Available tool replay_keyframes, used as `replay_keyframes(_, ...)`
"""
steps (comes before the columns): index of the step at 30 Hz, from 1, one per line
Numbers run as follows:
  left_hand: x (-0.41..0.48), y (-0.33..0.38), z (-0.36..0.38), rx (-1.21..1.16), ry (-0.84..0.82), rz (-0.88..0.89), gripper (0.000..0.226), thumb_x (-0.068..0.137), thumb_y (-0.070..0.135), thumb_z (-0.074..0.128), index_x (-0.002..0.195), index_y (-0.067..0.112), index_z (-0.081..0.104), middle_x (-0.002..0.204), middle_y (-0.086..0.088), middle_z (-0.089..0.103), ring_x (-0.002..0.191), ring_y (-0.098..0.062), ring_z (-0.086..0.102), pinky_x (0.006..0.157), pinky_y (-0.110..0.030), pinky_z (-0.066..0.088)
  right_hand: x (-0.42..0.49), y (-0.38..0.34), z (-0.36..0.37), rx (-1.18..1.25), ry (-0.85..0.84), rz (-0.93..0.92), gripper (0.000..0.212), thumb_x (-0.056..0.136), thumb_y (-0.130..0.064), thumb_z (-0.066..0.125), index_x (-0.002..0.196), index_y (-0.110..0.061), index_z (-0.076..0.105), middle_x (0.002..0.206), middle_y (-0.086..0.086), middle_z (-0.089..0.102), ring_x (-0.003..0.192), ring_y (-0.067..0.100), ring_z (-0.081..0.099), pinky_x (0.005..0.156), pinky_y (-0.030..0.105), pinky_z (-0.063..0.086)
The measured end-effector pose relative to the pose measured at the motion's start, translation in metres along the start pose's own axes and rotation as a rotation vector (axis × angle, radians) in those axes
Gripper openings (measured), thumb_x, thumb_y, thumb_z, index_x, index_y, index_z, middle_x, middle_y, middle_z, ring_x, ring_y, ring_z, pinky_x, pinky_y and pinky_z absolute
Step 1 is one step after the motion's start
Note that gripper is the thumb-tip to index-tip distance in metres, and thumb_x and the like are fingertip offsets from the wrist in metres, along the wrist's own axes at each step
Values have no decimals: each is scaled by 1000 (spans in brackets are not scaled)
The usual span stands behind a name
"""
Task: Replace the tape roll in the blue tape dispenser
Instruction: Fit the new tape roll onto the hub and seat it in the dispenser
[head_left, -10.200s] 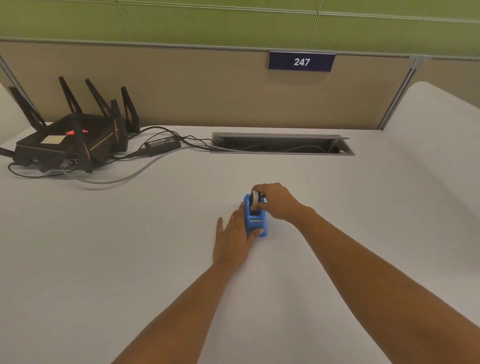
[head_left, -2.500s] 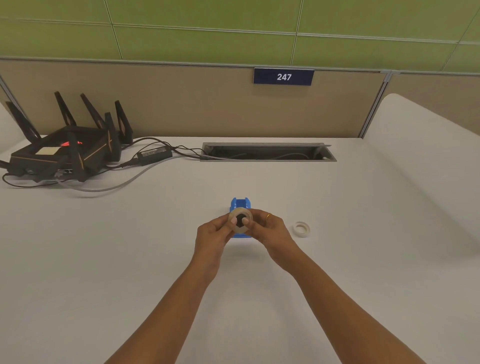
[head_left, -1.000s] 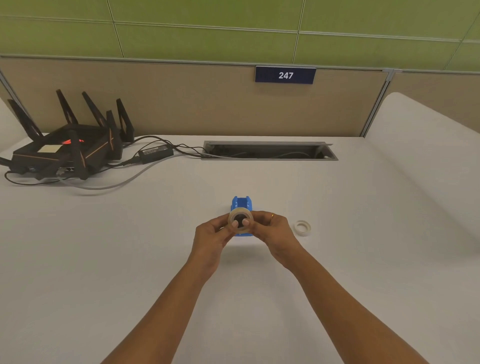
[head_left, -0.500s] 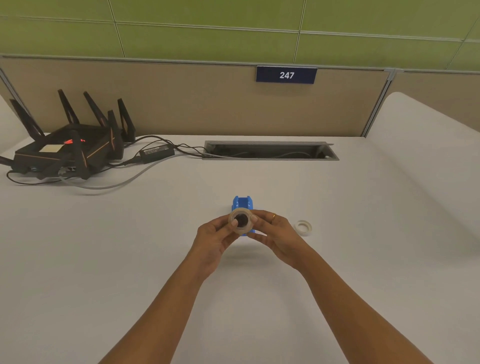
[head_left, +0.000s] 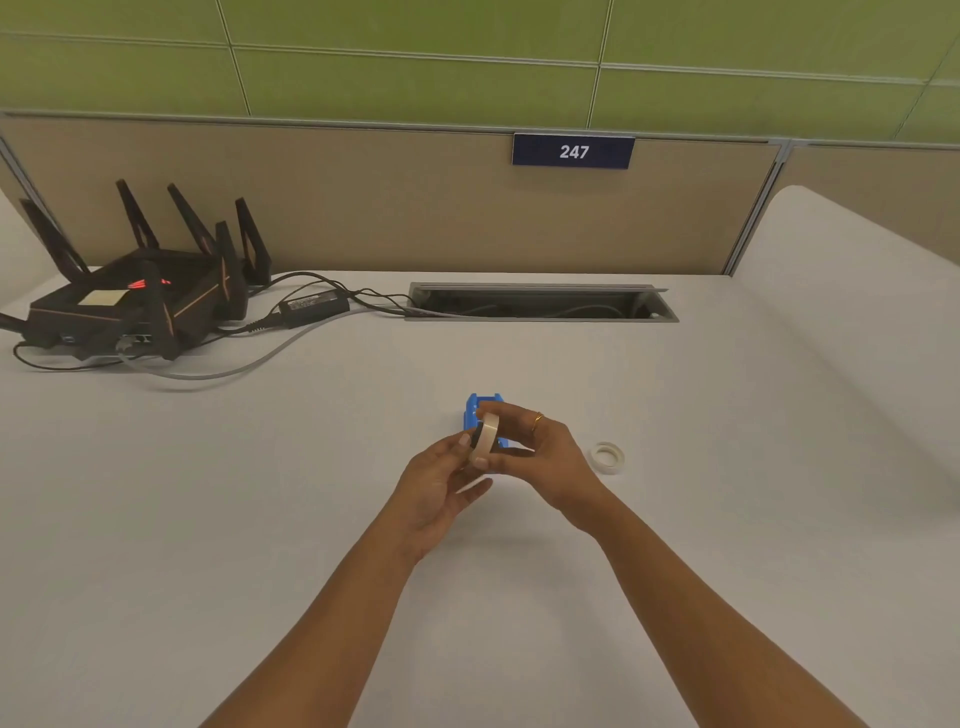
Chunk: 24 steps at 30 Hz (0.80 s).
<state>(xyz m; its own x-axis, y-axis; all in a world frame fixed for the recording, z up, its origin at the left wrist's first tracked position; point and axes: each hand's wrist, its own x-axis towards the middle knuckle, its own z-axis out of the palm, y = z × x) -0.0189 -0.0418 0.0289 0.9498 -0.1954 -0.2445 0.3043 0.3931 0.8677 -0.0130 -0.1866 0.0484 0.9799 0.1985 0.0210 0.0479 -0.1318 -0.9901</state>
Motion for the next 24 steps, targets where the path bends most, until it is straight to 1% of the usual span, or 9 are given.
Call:
replay_keyframes(2,-1,2,2,110,92,84,18,89,21,50,91,19,68,83,2,73,83,-12,68,74,-26,50,2,0,1,-86,44,-23,55,66,-8,79,116,-19,58,115,6,65,109,15,60,94,27,50)
replay_keyframes(4,-2,5,4,184,149,146,16,87,20,54,90,18,69,90,-3,72,91,-17,66,77,-26,50,4,1,0,-162,68,-46,57,64,-9,81,114,-17,56,115,4,64,107,16,60,95,26,48)
replay_keyframes(8,-3,9,7,279,220,175,21,80,18,63,100,11,68,103,-12,69,98,-23,63,85,-30,49,7,1,-2,-218,44,-56,52,64,-10,81,109,-17,57,110,3,65,103,16,61,94,25,48)
replay_keyframes(12,-3,11,7,307,234,175,23,77,17,66,100,12,68,103,-12,69,99,-24,63,94,-36,47,8,1,-2,-216,24,-34,53,65,-10,80,112,-16,57,114,6,65,106,18,61,99,31,48)
replay_keyframes(15,-3,11,7,304,240,173,22,76,16,67,98,13,69,102,-11,70,98,-24,63,93,-35,47,8,1,-2,-217,10,-27,54,66,-9,80,115,-13,56,116,8,64,109,20,60,101,36,47)
replay_keyframes(17,-2,10,6,300,235,181,21,77,17,67,97,14,69,101,-10,70,97,-23,64,88,-32,49,9,2,-3,-212,4,-22,54,66,-10,80,115,-14,56,116,8,64,109,20,60,101,37,46)
replay_keyframes(20,0,10,5,267,238,205,21,81,18,63,101,12,67,98,-8,70,92,-18,65,75,-23,49,12,1,-3,-194,12,-11,53,65,-12,81,112,-20,56,114,7,65,107,19,61,96,30,50)
replay_keyframes(23,3,13,4,276,241,230,21,83,19,60,102,12,67,94,-7,70,90,-17,66,73,-22,49,17,0,-3,-170,20,-8,52,64,-12,81,108,-24,56,110,4,64,103,17,62,78,7,49)
replay_keyframes(24,4,13,4,288,237,241,19,84,19,59,100,13,67,93,-7,70,90,-17,66,74,-23,49,18,-1,-2,-171,21,-13,52,64,-11,81,108,-24,56,110,3,64,103,16,62,75,4,48)
